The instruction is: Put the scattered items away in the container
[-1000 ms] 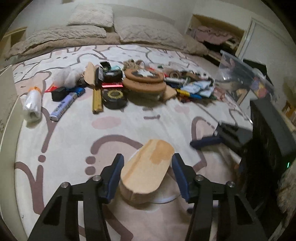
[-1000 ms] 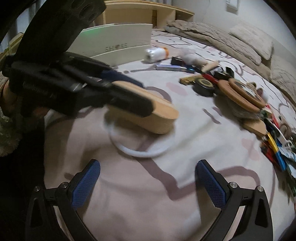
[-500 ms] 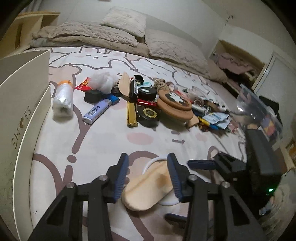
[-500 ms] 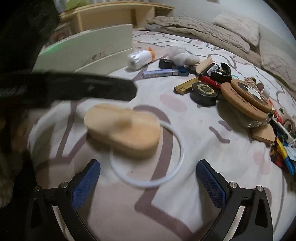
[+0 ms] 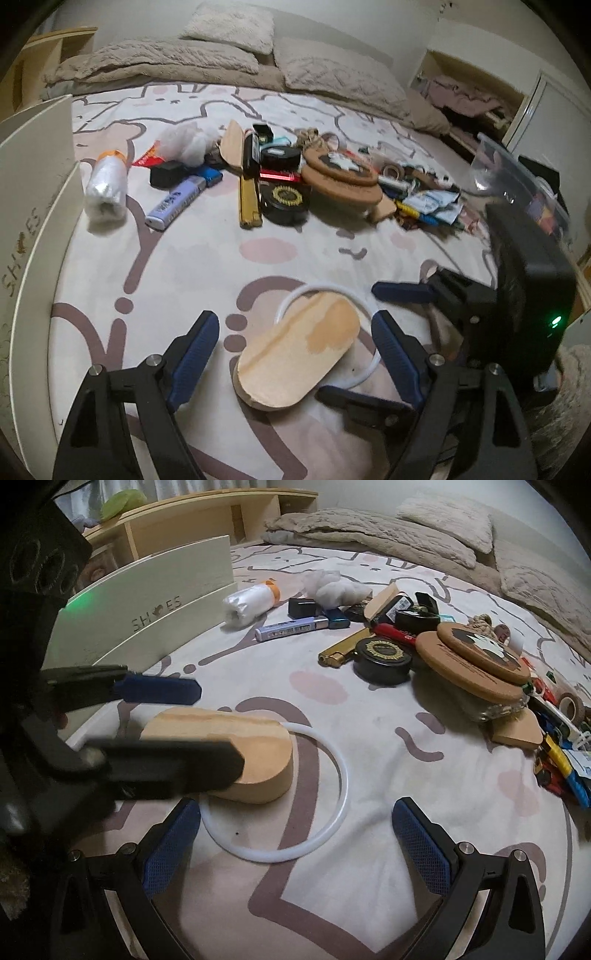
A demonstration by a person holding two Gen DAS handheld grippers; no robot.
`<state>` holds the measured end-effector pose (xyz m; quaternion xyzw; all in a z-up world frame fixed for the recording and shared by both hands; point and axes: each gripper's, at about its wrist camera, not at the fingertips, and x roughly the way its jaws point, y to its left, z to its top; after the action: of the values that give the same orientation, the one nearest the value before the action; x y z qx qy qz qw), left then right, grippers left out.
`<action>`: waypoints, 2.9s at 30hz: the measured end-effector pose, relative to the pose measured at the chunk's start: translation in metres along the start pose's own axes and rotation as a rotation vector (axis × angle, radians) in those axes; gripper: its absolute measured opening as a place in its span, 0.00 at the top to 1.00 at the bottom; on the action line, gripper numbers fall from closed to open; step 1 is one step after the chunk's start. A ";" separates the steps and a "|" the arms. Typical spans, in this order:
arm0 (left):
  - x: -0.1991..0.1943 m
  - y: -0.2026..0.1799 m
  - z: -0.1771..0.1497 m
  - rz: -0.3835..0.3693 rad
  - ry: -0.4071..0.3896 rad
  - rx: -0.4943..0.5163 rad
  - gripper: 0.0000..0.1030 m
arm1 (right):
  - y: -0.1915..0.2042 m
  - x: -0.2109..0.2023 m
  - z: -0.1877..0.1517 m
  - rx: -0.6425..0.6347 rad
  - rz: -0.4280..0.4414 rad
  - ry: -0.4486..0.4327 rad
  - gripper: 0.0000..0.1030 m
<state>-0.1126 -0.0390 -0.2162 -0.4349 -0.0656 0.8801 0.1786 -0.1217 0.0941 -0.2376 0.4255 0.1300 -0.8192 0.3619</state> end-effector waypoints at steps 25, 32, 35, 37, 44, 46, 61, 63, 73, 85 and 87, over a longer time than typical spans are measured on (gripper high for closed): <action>0.008 -0.012 -0.012 0.062 0.083 0.094 0.49 | -0.037 -0.001 0.002 0.073 -0.259 0.065 0.00; -0.001 -0.002 -0.008 0.076 0.051 0.049 0.53 | -0.057 -0.012 -0.007 0.085 -0.346 0.097 0.00; -0.005 0.002 -0.007 0.085 0.037 0.029 0.53 | -0.065 -0.017 -0.013 0.094 -0.356 0.110 0.00; -0.007 0.004 -0.006 0.091 0.031 0.020 0.53 | -0.067 -0.022 -0.016 0.091 -0.370 0.117 0.00; -0.004 0.001 -0.009 0.074 0.052 0.039 0.53 | -0.087 -0.039 -0.030 0.100 -0.416 0.141 0.00; -0.003 -0.005 -0.010 0.062 0.054 0.066 0.53 | -0.095 -0.044 -0.035 0.131 -0.413 0.141 0.00; -0.005 -0.021 -0.018 0.198 0.091 0.198 0.21 | -0.077 -0.058 -0.031 0.111 -0.149 0.008 0.00; -0.002 -0.018 -0.019 0.249 0.119 0.199 0.21 | -0.064 -0.056 -0.030 0.063 -0.128 0.008 0.00; -0.003 0.003 -0.019 0.307 0.143 0.118 0.09 | -0.045 -0.037 -0.037 -0.040 -0.125 0.084 0.00; -0.010 0.029 -0.010 0.442 0.086 0.019 0.08 | -0.046 -0.033 -0.045 -0.017 -0.116 0.059 0.00; -0.007 0.029 -0.009 0.462 0.084 0.028 0.08 | -0.046 -0.033 -0.046 -0.018 -0.118 0.049 0.00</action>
<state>-0.1092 -0.0692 -0.2240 -0.4722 0.0555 0.8796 -0.0191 -0.1145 0.1665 -0.2434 0.4338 0.1708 -0.8272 0.3136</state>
